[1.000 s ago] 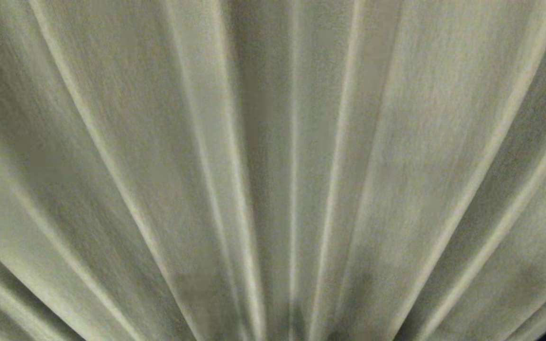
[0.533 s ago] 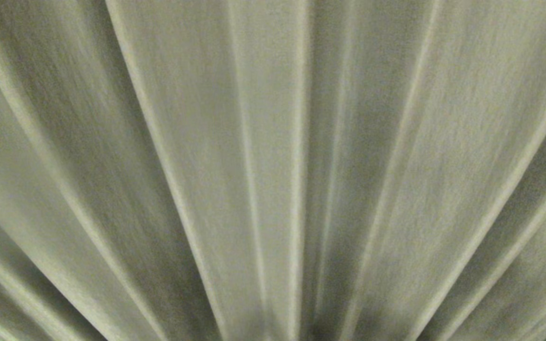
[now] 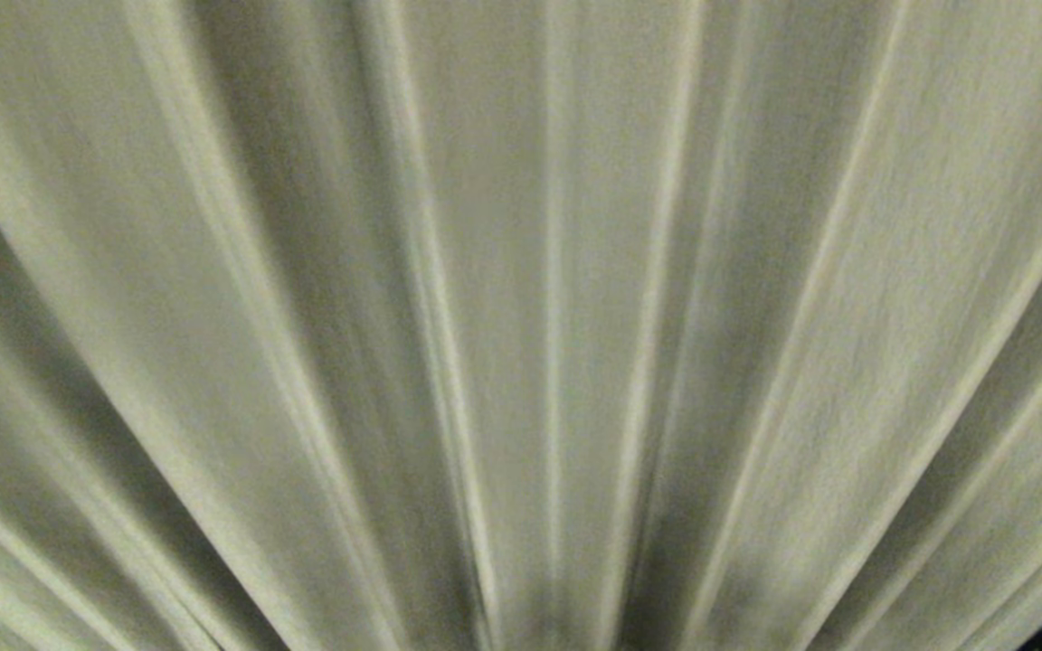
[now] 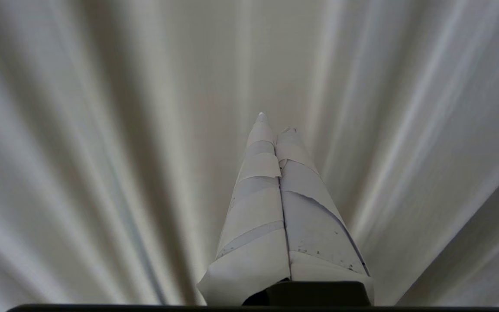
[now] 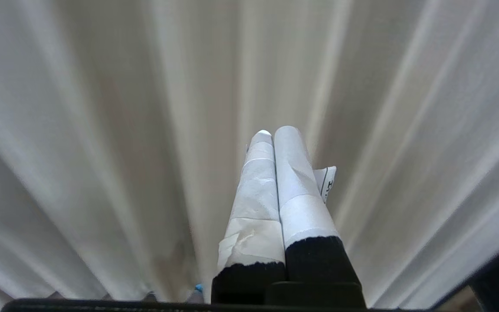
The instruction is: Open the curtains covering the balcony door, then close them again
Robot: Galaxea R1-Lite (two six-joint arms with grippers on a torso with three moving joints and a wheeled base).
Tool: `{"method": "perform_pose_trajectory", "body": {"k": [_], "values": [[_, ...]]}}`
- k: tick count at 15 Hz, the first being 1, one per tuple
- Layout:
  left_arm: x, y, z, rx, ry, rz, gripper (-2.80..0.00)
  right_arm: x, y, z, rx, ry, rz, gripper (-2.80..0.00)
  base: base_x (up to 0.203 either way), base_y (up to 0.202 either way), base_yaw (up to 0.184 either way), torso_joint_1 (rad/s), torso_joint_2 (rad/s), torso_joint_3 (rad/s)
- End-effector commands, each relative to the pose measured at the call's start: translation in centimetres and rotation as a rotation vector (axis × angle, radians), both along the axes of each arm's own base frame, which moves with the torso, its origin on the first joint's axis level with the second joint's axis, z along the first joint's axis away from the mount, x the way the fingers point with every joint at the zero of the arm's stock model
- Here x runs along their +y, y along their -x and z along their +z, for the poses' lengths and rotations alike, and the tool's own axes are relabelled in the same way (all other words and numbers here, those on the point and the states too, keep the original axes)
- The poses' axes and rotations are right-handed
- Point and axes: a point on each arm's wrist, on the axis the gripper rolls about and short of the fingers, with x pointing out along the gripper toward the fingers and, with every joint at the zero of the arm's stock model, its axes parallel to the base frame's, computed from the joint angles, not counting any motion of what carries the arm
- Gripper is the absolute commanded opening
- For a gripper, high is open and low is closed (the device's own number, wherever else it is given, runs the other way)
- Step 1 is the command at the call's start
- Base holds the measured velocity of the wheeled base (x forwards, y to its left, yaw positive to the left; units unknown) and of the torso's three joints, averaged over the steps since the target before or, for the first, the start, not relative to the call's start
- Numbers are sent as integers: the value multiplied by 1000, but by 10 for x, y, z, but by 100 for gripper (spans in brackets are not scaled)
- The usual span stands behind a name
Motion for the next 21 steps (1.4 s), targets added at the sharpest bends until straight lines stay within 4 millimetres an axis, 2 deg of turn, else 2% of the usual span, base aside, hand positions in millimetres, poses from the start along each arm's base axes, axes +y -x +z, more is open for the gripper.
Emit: {"method": "perform_pose_trajectory", "body": {"k": [1, 4, 9, 21], "values": [[0, 0, 0, 2, 1, 1, -280, 0, 0, 0, 1, 1, 1, -280, -201, 200, -4, -23, 4, 7], [0, 0, 0, -1, 1, 1, -280, 0, 0, 0, 1, 1, 0, -280, -163, 186, -5, 3, 0, 2], [0, 0, 0, 0, 1, 1, -280, 0, 0, 0, 1, 1, 1, -280, -6, 128, 1, 7, 2, 3], [0, 0, 0, 0, 1, 4, -280, 0, 0, 0, 1, 1, 1, -280, 0, 188, -2, 2, 3, 2]]}}
